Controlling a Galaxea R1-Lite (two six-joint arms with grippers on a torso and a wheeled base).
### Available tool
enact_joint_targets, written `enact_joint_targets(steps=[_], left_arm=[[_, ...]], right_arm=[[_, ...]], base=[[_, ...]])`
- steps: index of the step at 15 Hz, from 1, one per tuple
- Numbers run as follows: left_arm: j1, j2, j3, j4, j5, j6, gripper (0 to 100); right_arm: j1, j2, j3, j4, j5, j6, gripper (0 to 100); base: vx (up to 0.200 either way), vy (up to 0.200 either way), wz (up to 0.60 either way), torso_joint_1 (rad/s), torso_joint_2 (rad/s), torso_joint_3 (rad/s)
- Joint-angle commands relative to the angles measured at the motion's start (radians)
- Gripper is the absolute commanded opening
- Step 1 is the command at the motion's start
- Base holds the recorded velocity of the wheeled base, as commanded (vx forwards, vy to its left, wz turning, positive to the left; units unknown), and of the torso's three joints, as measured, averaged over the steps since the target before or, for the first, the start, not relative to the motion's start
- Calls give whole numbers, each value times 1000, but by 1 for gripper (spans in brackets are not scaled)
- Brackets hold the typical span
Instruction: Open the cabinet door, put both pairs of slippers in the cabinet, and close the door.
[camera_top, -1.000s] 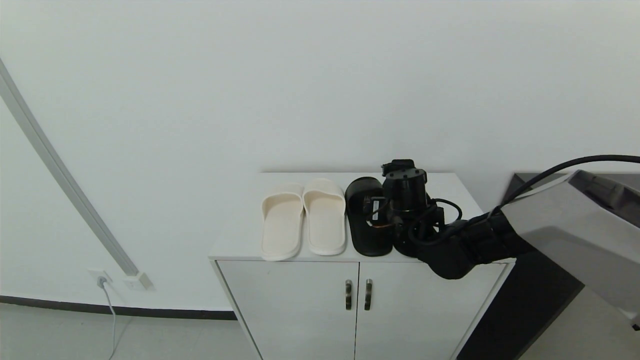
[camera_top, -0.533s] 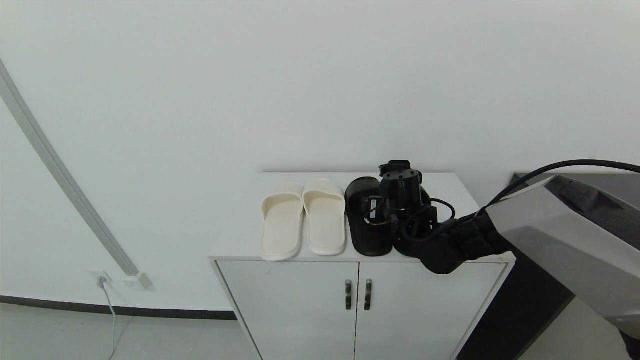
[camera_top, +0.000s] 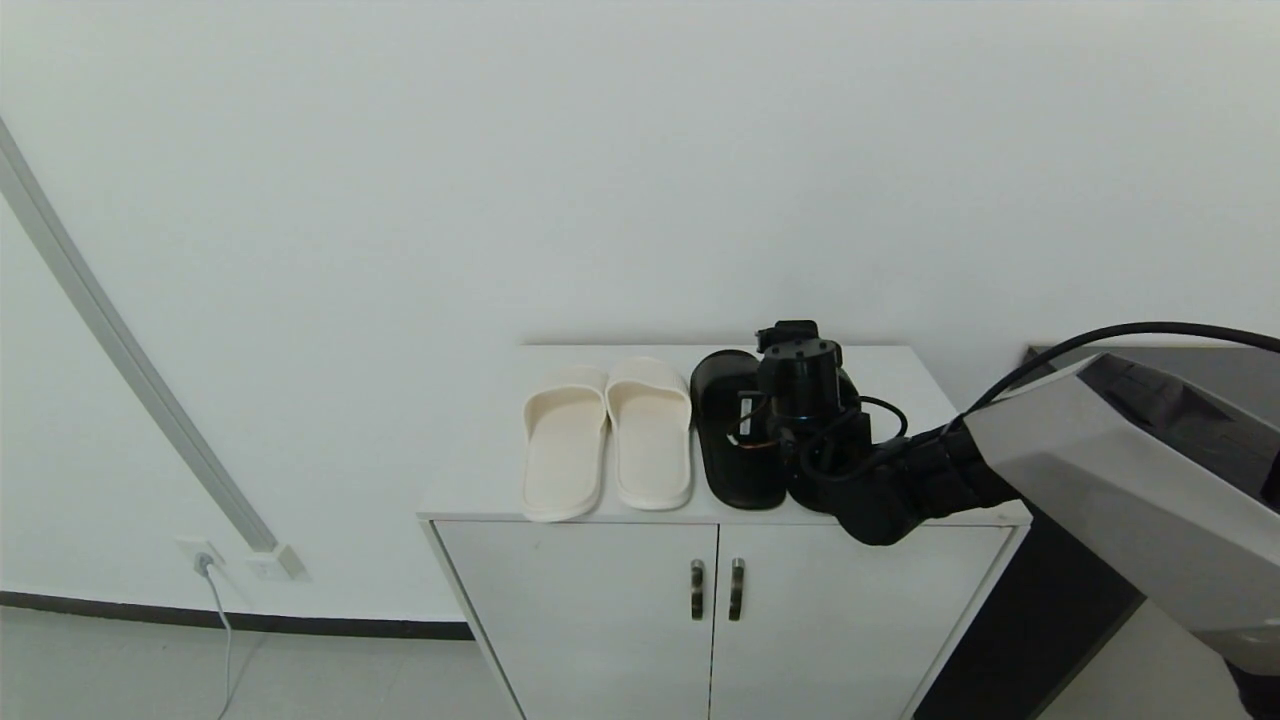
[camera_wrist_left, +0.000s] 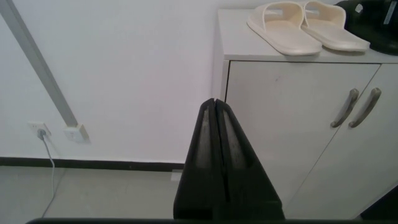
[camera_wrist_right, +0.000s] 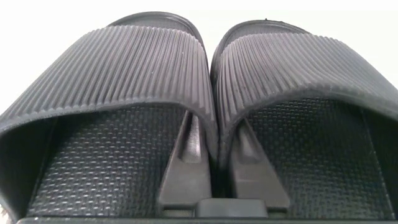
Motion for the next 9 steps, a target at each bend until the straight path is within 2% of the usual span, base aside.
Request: enact_joint_targets(steps=[1,5,8,9], left_arm=[[0,1,0,0,0,0,0],[0,1,0,0,2,0,0],[0,1,0,0,2,0,0],[0,1,0,0,2,0,0]], right_arm=[[3,-14,6,0,-1,0,0],[6,-76,62,0,-1,-3,0],[15,-198,174,0,11,-10,0],[32,-278,263,-4,65,-21,0]], base=[[0,0,0,0,0,0],[0,0,0,0,0,0],[0,0,0,0,0,0],[0,0,0,0,0,0]])
